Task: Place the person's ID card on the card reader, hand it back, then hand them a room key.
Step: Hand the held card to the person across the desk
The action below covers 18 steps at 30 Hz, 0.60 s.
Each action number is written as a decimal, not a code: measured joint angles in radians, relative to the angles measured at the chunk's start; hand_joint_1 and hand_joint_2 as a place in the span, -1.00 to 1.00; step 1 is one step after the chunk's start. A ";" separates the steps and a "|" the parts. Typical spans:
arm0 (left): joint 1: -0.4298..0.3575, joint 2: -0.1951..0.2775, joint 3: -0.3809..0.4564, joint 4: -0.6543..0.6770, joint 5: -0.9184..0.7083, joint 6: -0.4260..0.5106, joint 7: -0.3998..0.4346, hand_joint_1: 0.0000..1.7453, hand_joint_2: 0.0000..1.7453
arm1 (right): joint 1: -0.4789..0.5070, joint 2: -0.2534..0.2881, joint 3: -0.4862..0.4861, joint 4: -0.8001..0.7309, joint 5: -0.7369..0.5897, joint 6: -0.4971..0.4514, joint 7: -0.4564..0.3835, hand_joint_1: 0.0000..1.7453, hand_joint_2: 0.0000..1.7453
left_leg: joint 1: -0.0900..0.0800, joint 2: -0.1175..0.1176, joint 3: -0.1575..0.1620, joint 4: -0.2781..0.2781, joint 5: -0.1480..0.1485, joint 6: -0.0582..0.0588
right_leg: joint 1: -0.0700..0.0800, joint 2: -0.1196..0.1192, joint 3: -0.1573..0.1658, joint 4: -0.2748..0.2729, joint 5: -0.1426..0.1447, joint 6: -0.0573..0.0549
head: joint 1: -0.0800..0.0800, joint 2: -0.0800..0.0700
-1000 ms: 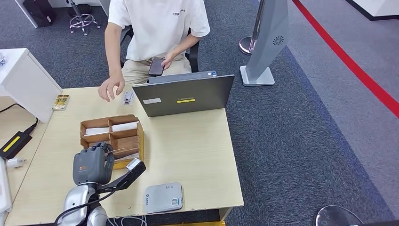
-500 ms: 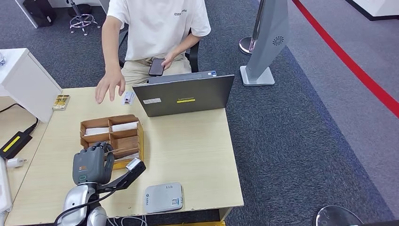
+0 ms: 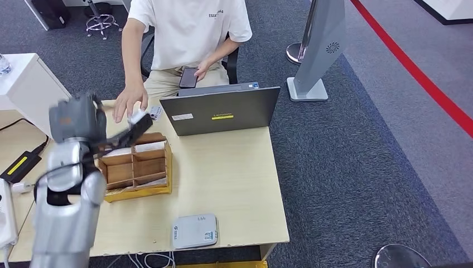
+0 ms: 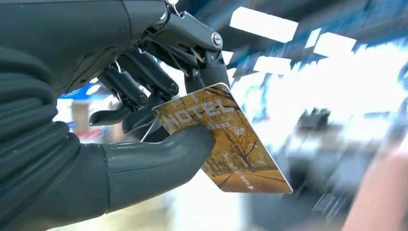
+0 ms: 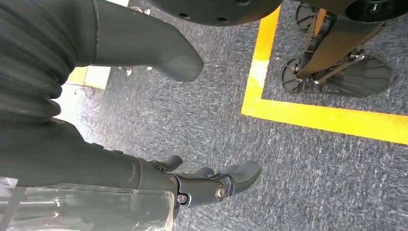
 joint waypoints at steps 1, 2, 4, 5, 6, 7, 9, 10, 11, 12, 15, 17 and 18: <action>-0.081 0.008 -0.006 0.015 -0.001 -0.008 -0.022 1.00 1.00 | -0.001 0.000 0.005 0.000 0.002 0.000 0.001 -1.00 1.00 | -0.001 0.002 0.000 0.000 0.001 0.000 | 0.000 0.002 -0.001 0.001 0.001 0.000 | 0.001 0.000; -0.146 0.017 -0.013 0.025 -0.001 -0.010 -0.036 1.00 1.00 | -0.001 0.000 0.010 0.000 0.004 0.000 0.002 -1.00 1.00 | -0.001 0.005 0.001 0.000 0.000 0.000 | -0.001 0.005 -0.001 0.001 0.003 -0.001 | 0.003 0.000; -0.214 0.035 -0.030 0.030 -0.002 -0.009 -0.034 1.00 1.00 | 0.000 0.000 0.017 0.000 0.006 0.000 0.002 -1.00 1.00 | -0.003 0.012 0.005 -0.001 -0.001 0.000 | -0.003 0.012 0.000 0.001 0.003 -0.001 | 0.002 0.000; -0.230 0.040 -0.037 0.031 -0.002 -0.008 -0.031 1.00 1.00 | 0.001 0.000 0.019 0.000 0.007 0.000 0.002 -1.00 1.00 | -0.003 0.014 0.006 -0.001 -0.001 0.000 | -0.003 0.014 -0.001 0.001 0.003 -0.001 | 0.002 0.000; -0.238 0.046 -0.041 0.031 -0.002 -0.007 -0.028 1.00 1.00 | 0.002 0.000 0.021 0.000 0.008 0.000 0.002 -1.00 1.00 | -0.003 0.014 0.006 -0.001 -0.001 0.000 | -0.003 0.014 -0.001 0.001 0.003 -0.001 | 0.002 0.000; -0.244 0.050 -0.044 0.032 -0.002 -0.006 -0.026 1.00 1.00 | 0.002 0.000 0.023 0.000 0.009 0.000 0.002 -1.00 1.00 | -0.003 0.014 0.005 -0.001 -0.001 0.000 | -0.003 0.014 -0.001 0.001 0.003 -0.001 | 0.001 0.000; -0.254 0.058 -0.047 0.034 -0.002 -0.005 -0.023 1.00 1.00 | 0.002 0.000 0.026 0.000 0.012 0.000 0.002 -1.00 1.00 | -0.003 0.014 0.005 -0.001 -0.001 0.000 | -0.003 0.014 -0.001 0.001 0.003 -0.001 | 0.001 0.000; -0.258 0.062 -0.048 0.035 -0.002 -0.005 -0.022 1.00 1.00 | 0.002 0.000 0.027 0.000 0.012 0.000 0.002 -1.00 1.00 | -0.002 0.013 0.005 -0.001 -0.001 0.000 | -0.003 0.013 -0.001 0.001 0.003 -0.001 | 0.001 0.000; -0.261 0.065 -0.049 0.036 -0.002 -0.006 -0.022 1.00 1.00 | 0.002 0.000 0.028 0.000 0.013 0.000 0.002 -1.00 1.00 | -0.002 0.013 0.005 -0.001 -0.001 0.000 | -0.003 0.013 -0.001 0.001 0.003 -0.001 | 0.001 0.000; -0.263 0.067 -0.049 0.037 -0.002 -0.006 -0.021 1.00 1.00 | 0.002 0.000 0.029 0.000 0.013 0.000 0.002 -1.00 1.00 | -0.002 0.013 0.005 -0.001 -0.001 0.000 | -0.003 0.013 -0.001 0.001 0.003 -0.001 | 0.001 0.000; -0.265 0.072 -0.053 0.038 -0.002 -0.006 -0.021 1.00 1.00 | 0.002 0.000 0.029 0.000 0.014 0.000 0.001 -1.00 1.00 | -0.002 0.013 0.005 -0.001 -0.001 0.000 | -0.003 0.014 -0.001 0.001 0.003 -0.001 | 0.001 0.000; -0.266 0.075 -0.055 0.038 -0.002 -0.006 -0.021 1.00 1.00 | 0.002 0.000 0.030 0.000 0.014 0.000 0.001 -1.00 1.00 | -0.002 0.013 0.005 -0.001 -0.001 0.000 | -0.003 0.014 -0.001 0.001 0.003 -0.001 | 0.001 0.000; -0.266 0.076 -0.055 0.038 -0.002 -0.006 -0.021 1.00 1.00 | 0.002 0.000 0.030 0.000 0.014 0.000 0.001 -1.00 1.00 | -0.002 0.013 0.005 -0.001 -0.001 0.000 | -0.003 0.014 -0.001 0.001 0.003 -0.001 | 0.001 0.000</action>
